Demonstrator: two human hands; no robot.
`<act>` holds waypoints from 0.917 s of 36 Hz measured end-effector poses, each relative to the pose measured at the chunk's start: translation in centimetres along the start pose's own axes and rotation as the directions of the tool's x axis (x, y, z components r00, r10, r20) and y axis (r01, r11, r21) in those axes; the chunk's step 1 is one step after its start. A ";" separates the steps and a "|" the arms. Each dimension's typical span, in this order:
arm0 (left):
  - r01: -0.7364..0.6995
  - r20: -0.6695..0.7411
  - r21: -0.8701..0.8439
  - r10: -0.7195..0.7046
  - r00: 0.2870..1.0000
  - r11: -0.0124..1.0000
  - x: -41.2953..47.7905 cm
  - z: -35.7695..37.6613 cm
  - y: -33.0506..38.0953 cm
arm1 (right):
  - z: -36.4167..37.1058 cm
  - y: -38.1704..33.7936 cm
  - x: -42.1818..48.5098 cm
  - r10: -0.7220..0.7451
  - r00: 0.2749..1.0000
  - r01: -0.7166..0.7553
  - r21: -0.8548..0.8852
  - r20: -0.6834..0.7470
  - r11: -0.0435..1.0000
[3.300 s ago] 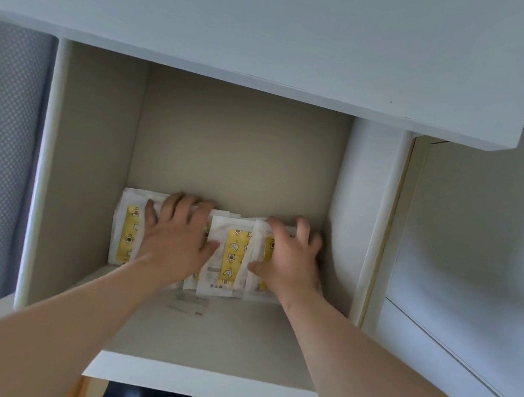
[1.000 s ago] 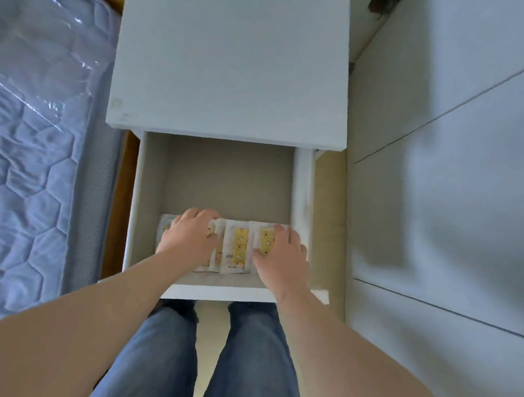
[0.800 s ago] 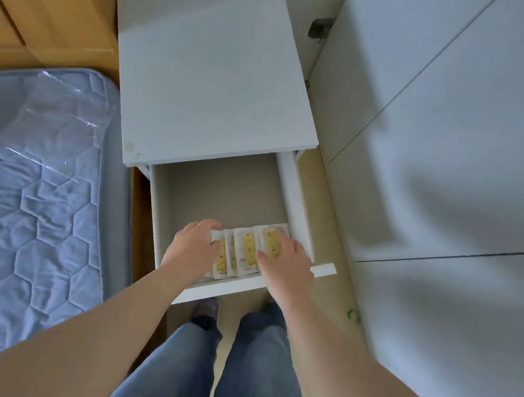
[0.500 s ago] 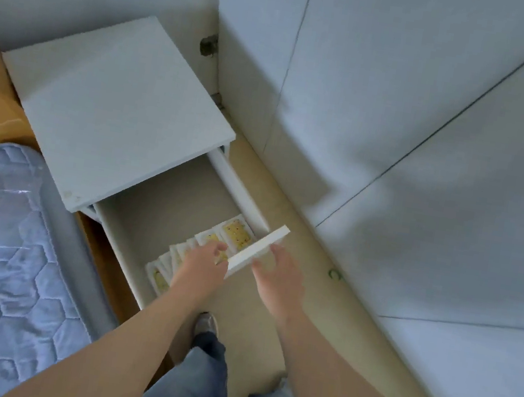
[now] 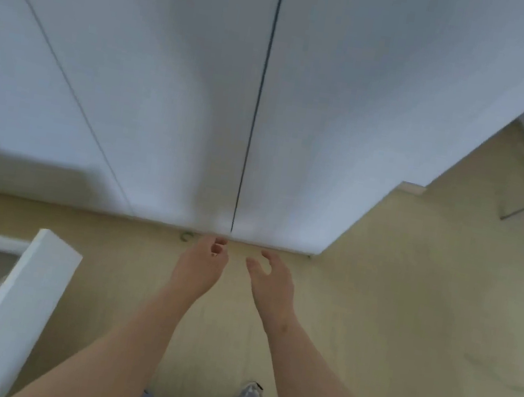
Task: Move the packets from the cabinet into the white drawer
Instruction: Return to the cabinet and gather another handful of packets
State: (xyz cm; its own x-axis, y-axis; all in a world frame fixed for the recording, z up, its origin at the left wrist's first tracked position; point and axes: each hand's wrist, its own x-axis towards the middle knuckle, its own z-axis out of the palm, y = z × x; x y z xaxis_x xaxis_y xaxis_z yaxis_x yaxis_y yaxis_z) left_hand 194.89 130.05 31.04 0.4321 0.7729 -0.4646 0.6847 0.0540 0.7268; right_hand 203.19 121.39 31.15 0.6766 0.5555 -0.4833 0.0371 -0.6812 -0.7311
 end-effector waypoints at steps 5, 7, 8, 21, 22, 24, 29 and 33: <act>-0.132 0.158 -0.049 0.138 0.978 0.990 -2.5 11.2 8.0 | -12.2 6.1 -0.4 0.110 0.977 -0.076 0.186 -0.182 0.980; -0.185 0.244 -0.042 0.190 0.951 0.982 -3.7 15.3 11.0 | -16.4 8.4 -0.6 0.167 0.952 -0.094 0.275 -0.255 0.957; -0.213 0.289 -0.029 0.212 0.933 0.977 -4.3 17.3 12.6 | -18.4 9.5 -0.8 0.203 0.935 -0.105 0.322 -0.289 0.941; -0.495 0.667 0.059 0.335 0.666 0.867 -8.6 43.8 30.4 | -42.2 23.1 0.1 0.529 0.678 -0.049 0.687 -0.510 0.725; -0.510 0.686 0.047 0.343 0.642 0.859 -8.8 46.1 31.8 | -44.2 24.2 0.6 0.552 0.652 -0.037 0.705 -0.520 0.708; -0.553 0.731 0.029 0.360 0.580 0.833 -9.3 51.0 34.8 | -48.3 26.4 1.5 0.598 0.592 -0.008 0.738 -0.540 0.675; -0.638 0.842 -0.012 0.352 0.409 0.770 -12.9 61.5 41.8 | -57.7 31.1 1.3 0.701 0.466 0.095 0.818 -0.541 0.568; -0.682 0.894 -0.059 0.343 0.289 0.729 -17.3 69.1 45.6 | -63.6 35.3 -0.6 0.781 0.351 0.188 0.856 -0.516 0.481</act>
State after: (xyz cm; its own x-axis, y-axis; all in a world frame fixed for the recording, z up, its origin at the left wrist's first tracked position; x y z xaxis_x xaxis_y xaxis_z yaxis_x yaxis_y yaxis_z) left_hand 259.19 75.45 37.28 0.8845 -0.3227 -0.3369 0.1696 -0.4503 0.8766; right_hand 250.84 66.74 36.27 0.6463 -0.5830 -0.4924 -0.4847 0.1846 -0.8549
